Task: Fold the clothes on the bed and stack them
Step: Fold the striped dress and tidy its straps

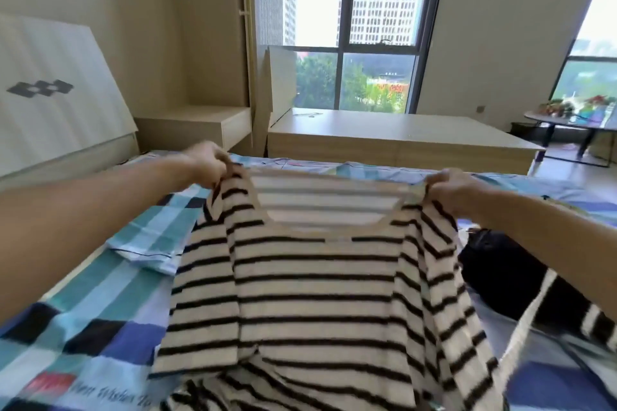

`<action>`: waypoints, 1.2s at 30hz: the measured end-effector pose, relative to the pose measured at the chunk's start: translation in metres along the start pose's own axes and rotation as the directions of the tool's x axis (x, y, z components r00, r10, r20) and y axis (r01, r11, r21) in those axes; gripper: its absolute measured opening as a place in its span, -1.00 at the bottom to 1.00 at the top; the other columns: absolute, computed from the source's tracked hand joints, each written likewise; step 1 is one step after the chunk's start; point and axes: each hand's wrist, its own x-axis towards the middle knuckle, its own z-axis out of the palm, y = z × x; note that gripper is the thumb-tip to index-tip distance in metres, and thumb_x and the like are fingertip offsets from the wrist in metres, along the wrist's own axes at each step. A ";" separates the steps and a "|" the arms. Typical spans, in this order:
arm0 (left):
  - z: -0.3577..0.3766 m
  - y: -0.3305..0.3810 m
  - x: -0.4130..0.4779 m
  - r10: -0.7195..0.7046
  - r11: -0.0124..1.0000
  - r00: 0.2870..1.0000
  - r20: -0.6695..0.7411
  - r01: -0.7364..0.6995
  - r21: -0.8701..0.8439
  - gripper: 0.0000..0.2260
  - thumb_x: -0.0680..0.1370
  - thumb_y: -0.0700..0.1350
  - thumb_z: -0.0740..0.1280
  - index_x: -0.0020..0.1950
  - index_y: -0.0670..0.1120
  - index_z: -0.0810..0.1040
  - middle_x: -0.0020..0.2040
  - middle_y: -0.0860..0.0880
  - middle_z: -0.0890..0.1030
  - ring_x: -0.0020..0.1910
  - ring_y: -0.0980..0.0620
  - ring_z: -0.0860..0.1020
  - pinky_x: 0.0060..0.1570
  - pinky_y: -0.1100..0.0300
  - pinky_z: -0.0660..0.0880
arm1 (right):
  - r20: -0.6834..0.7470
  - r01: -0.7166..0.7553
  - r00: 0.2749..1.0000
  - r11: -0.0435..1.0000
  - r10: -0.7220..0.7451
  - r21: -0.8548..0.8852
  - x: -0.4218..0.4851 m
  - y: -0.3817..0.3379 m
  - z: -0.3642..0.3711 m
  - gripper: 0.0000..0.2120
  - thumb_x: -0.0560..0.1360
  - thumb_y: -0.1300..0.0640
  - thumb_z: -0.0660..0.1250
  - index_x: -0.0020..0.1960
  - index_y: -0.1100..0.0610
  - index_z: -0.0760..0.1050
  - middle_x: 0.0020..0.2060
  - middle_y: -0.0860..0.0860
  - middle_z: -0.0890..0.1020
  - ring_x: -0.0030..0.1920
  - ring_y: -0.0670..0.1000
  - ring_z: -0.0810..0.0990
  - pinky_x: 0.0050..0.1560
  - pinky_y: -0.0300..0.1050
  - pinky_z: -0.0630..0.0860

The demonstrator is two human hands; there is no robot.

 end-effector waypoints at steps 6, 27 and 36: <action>0.019 0.051 0.018 0.093 0.995 0.964 -0.248 -0.097 -0.002 -0.52 0.58 -0.05 0.37 0.44 -0.07 0.31 0.29 -0.11 0.46 0.24 -0.12 0.47 0.24 0.03 0.45 | -0.020 0.102 0.994 0.981 -0.106 -0.162 0.005 -0.043 0.030 -0.38 0.52 0.21 0.45 0.49 0.16 0.25 0.01 0.15 0.54 -0.16 0.01 0.54 -0.16 -0.16 0.45; 0.156 -0.132 -0.235 -0.286 0.958 0.910 0.299 0.275 0.078 -0.44 0.41 0.13 0.53 0.28 -0.05 0.41 0.11 0.01 0.58 0.06 0.04 0.55 0.00 0.14 0.51 | 0.344 -0.096 0.920 0.958 0.189 -0.269 -0.195 0.146 0.089 0.09 0.06 -0.24 0.63 0.50 0.00 0.29 0.37 -0.01 0.51 0.26 0.05 0.57 0.38 0.05 0.45; 0.116 -0.156 -0.212 -0.304 0.952 0.952 -0.037 0.302 -0.058 -0.82 0.47 -0.22 0.51 0.04 -0.22 0.64 -0.12 -0.15 0.61 -0.13 -0.09 0.51 -0.20 0.11 0.35 | 0.669 -0.336 0.696 0.942 0.261 -0.018 -0.211 0.113 0.056 -0.51 0.40 0.20 0.55 0.30 0.11 0.54 0.17 0.15 0.67 0.13 0.11 0.67 0.14 0.01 0.61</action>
